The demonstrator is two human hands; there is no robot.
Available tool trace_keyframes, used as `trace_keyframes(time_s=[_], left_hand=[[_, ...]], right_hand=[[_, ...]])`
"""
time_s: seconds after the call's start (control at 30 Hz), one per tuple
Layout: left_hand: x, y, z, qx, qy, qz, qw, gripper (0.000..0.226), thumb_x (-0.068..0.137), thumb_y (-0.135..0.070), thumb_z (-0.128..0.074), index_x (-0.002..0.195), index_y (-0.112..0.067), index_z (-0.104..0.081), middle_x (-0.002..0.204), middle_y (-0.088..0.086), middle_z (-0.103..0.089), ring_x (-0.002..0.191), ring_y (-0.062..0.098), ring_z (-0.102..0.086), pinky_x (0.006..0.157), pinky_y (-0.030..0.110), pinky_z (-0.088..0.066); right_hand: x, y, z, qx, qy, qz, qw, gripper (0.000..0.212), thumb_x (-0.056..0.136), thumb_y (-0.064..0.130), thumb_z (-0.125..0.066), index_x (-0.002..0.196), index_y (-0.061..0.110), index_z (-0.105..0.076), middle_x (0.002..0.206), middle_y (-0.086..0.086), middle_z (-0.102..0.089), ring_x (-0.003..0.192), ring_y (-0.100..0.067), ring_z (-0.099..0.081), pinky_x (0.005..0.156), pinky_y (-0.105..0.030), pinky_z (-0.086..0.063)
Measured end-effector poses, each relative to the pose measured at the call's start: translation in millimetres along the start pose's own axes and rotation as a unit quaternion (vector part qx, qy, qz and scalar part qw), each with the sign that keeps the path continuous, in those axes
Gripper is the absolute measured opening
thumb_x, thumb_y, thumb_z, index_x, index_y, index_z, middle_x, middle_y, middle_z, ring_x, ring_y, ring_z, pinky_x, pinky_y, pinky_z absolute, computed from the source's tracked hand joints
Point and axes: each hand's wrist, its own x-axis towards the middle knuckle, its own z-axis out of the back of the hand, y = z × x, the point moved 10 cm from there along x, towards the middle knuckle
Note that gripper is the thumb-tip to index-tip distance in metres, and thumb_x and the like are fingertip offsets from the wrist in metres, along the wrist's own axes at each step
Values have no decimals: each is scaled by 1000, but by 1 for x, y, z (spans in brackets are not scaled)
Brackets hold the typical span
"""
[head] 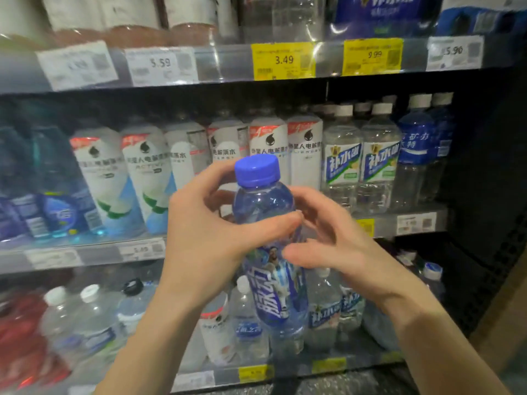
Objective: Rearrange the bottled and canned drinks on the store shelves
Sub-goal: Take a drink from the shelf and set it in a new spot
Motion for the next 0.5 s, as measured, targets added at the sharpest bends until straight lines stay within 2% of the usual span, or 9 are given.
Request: trace_keyframes(time_s=[0.07, 0.13, 0.2, 0.33, 0.4, 0.43, 0.5], left_hand=[[-11, -3, 20, 8, -6, 12, 1000, 62, 49, -27, -95, 106, -28, -71, 100, -8, -76, 92, 11, -73, 76, 38, -63], [-19, -1, 33, 14, 2, 27, 1000, 65, 46, -27, -98, 105, -27, -72, 98, -7, -77, 91, 11, -73, 76, 38, -63], [-24, 3, 43, 8, 10, 36, 999, 64, 48, -24, -99, 106, -25, -72, 99, -6, -77, 91, 11, -74, 75, 38, -63], [-23, 0, 69, -7, 46, 31, 998, 59, 57, -27, -95, 111, -26, -70, 105, -8, -76, 97, 10, -73, 79, 31, -61], [-22, 1, 83, -27, 118, 46, 992, 54, 70, -44, -82, 119, -30, -65, 115, -14, -73, 106, 5, -69, 85, 21, -55], [-22, 4, 94, -37, 147, 62, 987, 58, 74, -56, -77, 124, -31, -62, 120, -17, -71, 111, 3, -67, 89, 19, -53], [-25, 14, 125, -45, 156, 94, 982, 80, 68, -80, -69, 131, -32, -57, 131, -15, -66, 121, 7, -63, 101, 27, -51]], right_hand=[[-2, -3, -23, -4, 22, -26, 999, 65, 68, 27, -83, 127, 32, -57, 127, 15, -66, 121, -6, -61, 93, -21, -49], [-1, -8, -42, -50, 32, -45, 997, 75, 66, 30, -90, 131, 36, -55, 129, 16, -66, 122, -6, -61, 102, -32, -48], [3, -3, -56, -81, 19, -50, 995, 78, 63, 24, -96, 130, 33, -56, 126, 14, -68, 118, -7, -64, 105, -41, -48], [12, 15, -71, -99, -42, -27, 994, 65, 56, 18, -98, 112, 32, -66, 109, 16, -74, 103, -2, -69, 95, -28, -50], [18, 25, -84, -94, -53, -5, 994, 66, 52, 22, -97, 112, 27, -69, 107, 12, -76, 102, -6, -70, 91, -25, -53], [23, 30, -90, -83, -64, 1, 994, 66, 50, 23, -95, 111, 26, -69, 105, 13, -77, 101, -4, -71, 87, -19, -52], [33, 38, -103, -49, -77, 11, 996, 67, 46, 20, -99, 107, 26, -70, 103, 14, -77, 97, -3, -71, 83, -14, -52]])
